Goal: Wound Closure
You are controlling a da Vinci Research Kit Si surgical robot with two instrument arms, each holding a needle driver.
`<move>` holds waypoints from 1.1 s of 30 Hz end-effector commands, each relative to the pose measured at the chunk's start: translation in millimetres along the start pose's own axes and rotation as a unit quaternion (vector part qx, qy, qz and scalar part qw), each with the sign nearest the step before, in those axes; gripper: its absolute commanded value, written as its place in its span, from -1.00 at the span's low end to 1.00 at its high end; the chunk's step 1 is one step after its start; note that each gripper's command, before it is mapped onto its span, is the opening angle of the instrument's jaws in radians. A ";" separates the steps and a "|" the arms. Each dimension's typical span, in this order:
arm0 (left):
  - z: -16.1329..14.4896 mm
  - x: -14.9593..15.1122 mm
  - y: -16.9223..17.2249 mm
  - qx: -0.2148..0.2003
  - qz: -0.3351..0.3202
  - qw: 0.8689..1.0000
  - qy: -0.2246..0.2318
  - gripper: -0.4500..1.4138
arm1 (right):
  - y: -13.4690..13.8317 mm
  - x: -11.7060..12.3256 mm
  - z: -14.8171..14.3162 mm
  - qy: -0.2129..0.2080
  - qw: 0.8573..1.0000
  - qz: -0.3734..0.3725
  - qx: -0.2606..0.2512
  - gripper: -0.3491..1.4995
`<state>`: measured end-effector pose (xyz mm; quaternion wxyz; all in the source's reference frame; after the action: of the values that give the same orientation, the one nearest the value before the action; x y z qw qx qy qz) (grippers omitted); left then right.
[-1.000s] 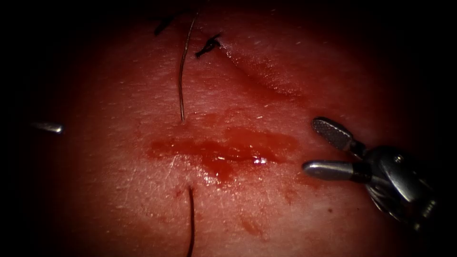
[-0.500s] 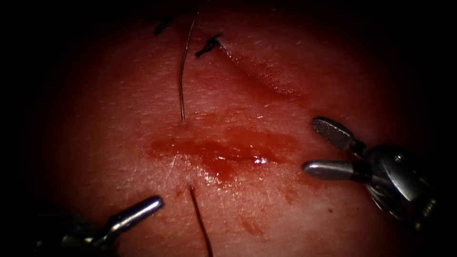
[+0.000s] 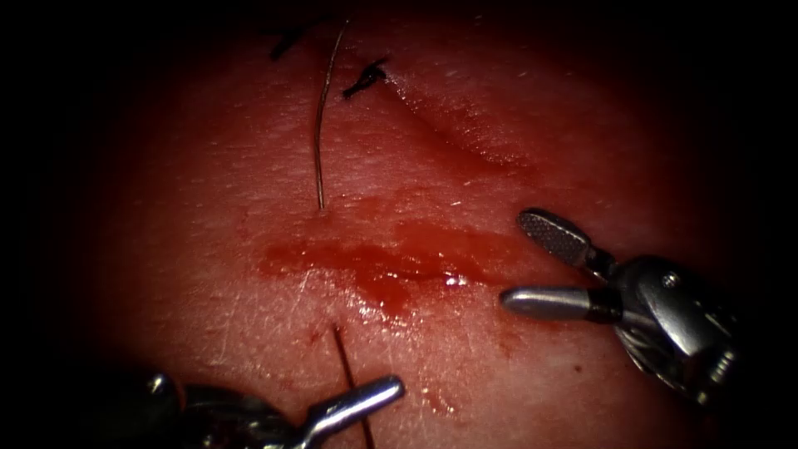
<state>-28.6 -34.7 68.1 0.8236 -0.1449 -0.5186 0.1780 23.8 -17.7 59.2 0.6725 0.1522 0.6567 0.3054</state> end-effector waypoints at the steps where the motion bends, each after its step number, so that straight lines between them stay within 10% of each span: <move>1: 0.7 -0.2 -0.3 0.001 0.001 1.000 -0.004 0.30 | 0.2 -0.3 0.8 0.001 1.000 -0.001 0.001 0.89; 15: -1.2 -5.2 -1.8 0.009 0.037 0.999 -0.028 0.14 | 0.0 -0.5 1.1 0.002 1.000 -0.002 0.003 0.89; 17: -1.3 -5.6 -1.8 0.009 0.052 0.998 -0.030 -0.13 | 0.0 -0.6 1.1 0.002 1.000 -0.002 0.004 0.89; 18: -1.3 -5.7 -1.9 0.020 0.065 0.997 -0.037 -1.00 | 0.0 -0.6 1.2 0.002 1.000 -0.002 0.004 0.87; 20: -1.4 -5.3 -1.4 0.058 0.065 0.996 -0.035 -1.00 | -0.1 -0.7 1.4 0.002 1.000 -0.003 0.003 0.87; 33: -5.5 0.3 8.3 -0.028 0.030 0.998 -0.042 -1.00 | -1.9 -0.9 2.7 -0.029 0.989 -0.145 0.031 0.87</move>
<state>-23.9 -27.2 62.1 0.7918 -0.1760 -0.5520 0.1930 26.2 -19.5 58.6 0.7255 0.0860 0.6609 0.1717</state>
